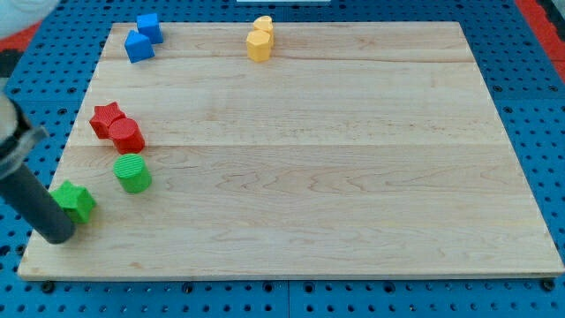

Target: Push the green circle into the red circle

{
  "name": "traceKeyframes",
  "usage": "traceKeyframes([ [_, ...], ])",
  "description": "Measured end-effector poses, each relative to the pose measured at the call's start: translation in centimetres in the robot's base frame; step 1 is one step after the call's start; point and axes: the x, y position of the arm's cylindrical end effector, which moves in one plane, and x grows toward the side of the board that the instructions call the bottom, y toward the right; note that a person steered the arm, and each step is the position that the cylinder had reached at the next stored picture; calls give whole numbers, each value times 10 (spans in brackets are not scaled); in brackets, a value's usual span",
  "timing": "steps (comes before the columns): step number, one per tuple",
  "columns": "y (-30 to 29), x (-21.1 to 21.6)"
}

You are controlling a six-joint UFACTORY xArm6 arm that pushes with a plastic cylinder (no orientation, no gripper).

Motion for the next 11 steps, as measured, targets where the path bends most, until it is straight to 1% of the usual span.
traceKeyframes([
  [1, 5, -56],
  [2, 3, -91],
  [3, -9, -70],
  [4, 33, -36],
  [5, 84, -56],
  [6, 79, -71],
  [7, 96, -65],
  [8, 129, -69],
  [9, 111, -77],
  [10, 75, -85],
  [11, 102, -85],
])
